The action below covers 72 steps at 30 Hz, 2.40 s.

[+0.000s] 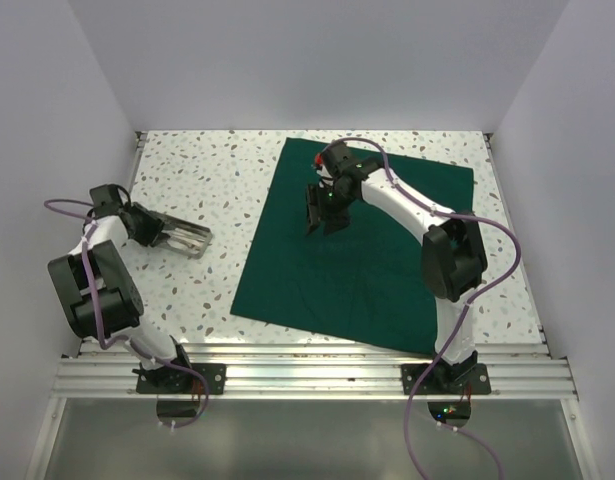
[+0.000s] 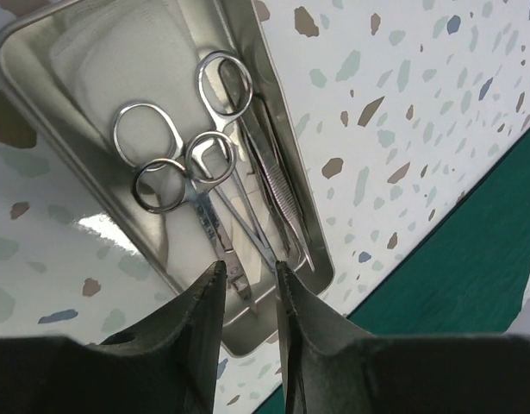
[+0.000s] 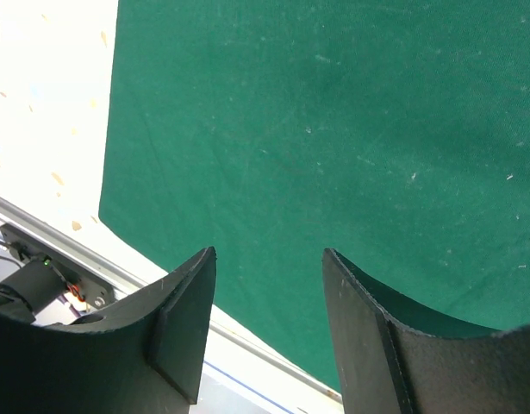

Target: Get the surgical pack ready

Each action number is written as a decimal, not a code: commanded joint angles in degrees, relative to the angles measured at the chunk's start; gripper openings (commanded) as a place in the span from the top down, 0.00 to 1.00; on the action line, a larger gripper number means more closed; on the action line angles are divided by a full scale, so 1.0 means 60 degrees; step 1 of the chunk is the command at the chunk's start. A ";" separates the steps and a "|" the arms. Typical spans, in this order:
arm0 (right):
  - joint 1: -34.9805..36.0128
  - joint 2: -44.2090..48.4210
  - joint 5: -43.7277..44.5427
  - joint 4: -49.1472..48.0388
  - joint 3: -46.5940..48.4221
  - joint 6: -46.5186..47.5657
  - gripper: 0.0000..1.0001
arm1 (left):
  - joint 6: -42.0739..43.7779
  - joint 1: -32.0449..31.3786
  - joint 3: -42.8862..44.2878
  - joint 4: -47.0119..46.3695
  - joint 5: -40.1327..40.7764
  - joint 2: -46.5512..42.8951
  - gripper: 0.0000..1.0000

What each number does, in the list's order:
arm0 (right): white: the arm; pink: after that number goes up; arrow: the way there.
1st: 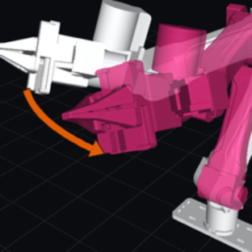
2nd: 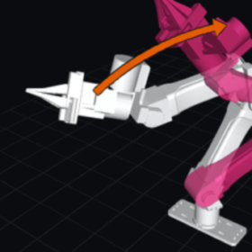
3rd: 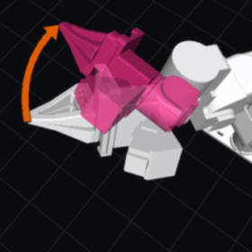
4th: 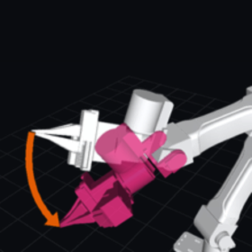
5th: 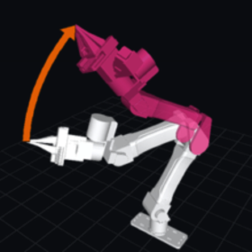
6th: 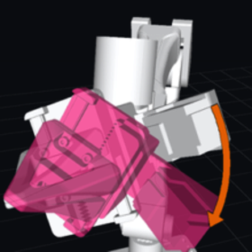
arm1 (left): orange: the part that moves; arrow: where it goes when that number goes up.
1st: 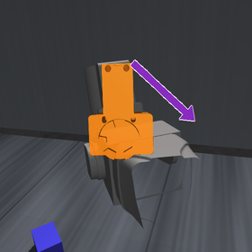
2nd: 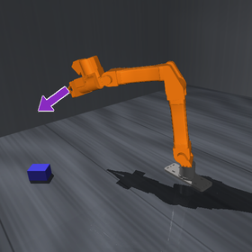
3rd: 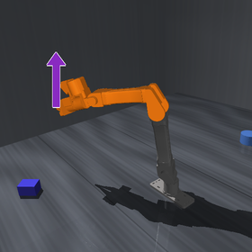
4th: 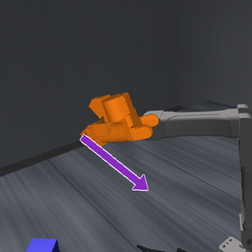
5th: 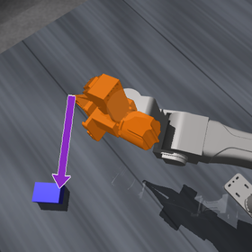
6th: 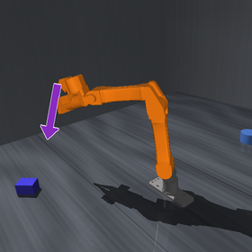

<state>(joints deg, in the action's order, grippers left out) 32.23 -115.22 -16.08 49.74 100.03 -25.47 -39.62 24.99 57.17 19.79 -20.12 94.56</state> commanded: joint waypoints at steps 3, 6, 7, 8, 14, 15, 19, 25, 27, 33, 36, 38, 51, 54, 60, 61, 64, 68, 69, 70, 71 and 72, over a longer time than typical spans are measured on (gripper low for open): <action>-0.0084 0.0189 -0.0338 0.0002 0.0043 -0.0002 0.43 | 0.0347 0.0039 -0.0021 0.1005 0.1155 -0.0717 0.67; -0.0113 0.0204 -0.0382 -0.0042 -0.0001 -0.0031 0.43 | 0.0348 0.0039 0.0037 0.1504 0.1448 -0.0512 0.66; -0.0127 0.0204 -0.0397 -0.0057 -0.0001 -0.0061 0.43 | 0.0333 0.0039 0.0052 0.1579 0.1521 -0.0425 0.66; -0.0113 0.0219 -0.0339 -0.0042 -0.0016 -0.0046 0.43 | 0.0319 0.0039 0.0052 0.1623 0.1638 -0.0395 0.64; -0.0156 0.0306 -0.0338 -0.0072 -0.0133 -0.0061 0.43 | 0.0304 0.0039 0.0286 0.1331 0.1552 0.0264 0.62; -0.0171 0.0307 -0.0309 -0.0086 -0.0177 -0.0061 0.43 | 0.0289 0.0039 0.0330 0.1200 0.1537 0.0352 0.62; -0.0244 0.0424 -0.0280 -0.0071 -0.0294 -0.0061 0.43 | 0.0318 0.0039 0.0623 0.1155 0.1537 0.0791 0.66; -0.0420 0.0556 -0.0236 -0.0130 -0.0412 -0.0119 0.43 | 0.0494 0.0039 0.0814 0.1257 0.1434 0.0881 0.95; -0.0464 0.0599 -0.0192 -0.0159 -0.0426 -0.0149 0.43 | 0.0654 0.0039 0.0843 0.1300 0.1347 0.0778 1.00; -0.1122 0.0672 -0.0279 -0.0159 -0.0616 -0.0646 0.43 | 0.1196 -0.0195 0.1311 0.1739 0.0937 0.0192 1.00; -0.1576 0.0863 -0.0104 -0.0057 -0.0763 -0.0764 0.43 | 0.1212 -0.0722 0.1605 0.1989 0.0732 -0.0057 1.00; -0.1810 0.0951 -0.0075 0.0147 -0.0720 -0.0735 0.42 | 0.1168 -0.1249 0.1795 0.2106 0.0658 -0.0218 1.00; -0.2295 0.1815 0.1226 0.1508 -0.1159 -0.0662 0.32 | -0.0515 -0.5553 0.2980 0.2459 0.0467 0.1215 1.00; -0.2383 0.1990 0.2325 0.1993 -0.1232 -0.0545 0.11 | -0.1085 -0.6170 0.3550 0.2590 0.0657 0.1829 1.00; -0.2720 0.1875 0.2050 0.2476 -0.1335 -0.0281 0.01 | -0.2170 -0.8014 0.5174 0.2897 0.0892 0.3293 1.00; -0.2720 0.1845 0.1991 0.2492 -0.1291 -0.0266 0.01 | -0.2288 -0.8192 0.5382 0.2912 0.0965 0.3485 1.00; -0.2735 0.1888 0.1596 0.2331 -0.1276 -0.0135 0.01 | -0.2698 -0.8706 0.6203 0.3175 0.1141 0.4116 1.00; -0.2734 0.1904 0.1961 0.2447 -0.1232 0.0100 0.01 | -0.3400 -0.9174 0.6819 0.3337 0.1171 0.4644 1.00; -0.2735 0.1903 0.2078 0.2579 -0.1217 0.0216 0.01 | -0.3489 -0.9393 0.7081 0.3395 0.1156 0.4906 1.00; -0.2735 0.1918 0.2064 0.2551 -0.1319 0.0275 0.01 | -0.3577 -0.9497 0.7243 0.3584 0.1170 0.5039 1.00; -0.2735 0.1947 0.2093 0.2522 -0.1378 0.0305 0.01 | -0.3665 -0.9585 0.7578 0.3659 0.1142 0.5345 1.00; -0.2749 0.1962 0.2137 0.2434 -0.1451 0.0349 0.01 | -0.3695 -0.9760 0.7741 0.3717 0.1098 0.5478 1.00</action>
<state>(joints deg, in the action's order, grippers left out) 15.75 -106.24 -4.01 63.29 92.14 -25.61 -57.98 -32.08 98.78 40.25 -13.04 125.56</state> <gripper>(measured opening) 0.986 0.013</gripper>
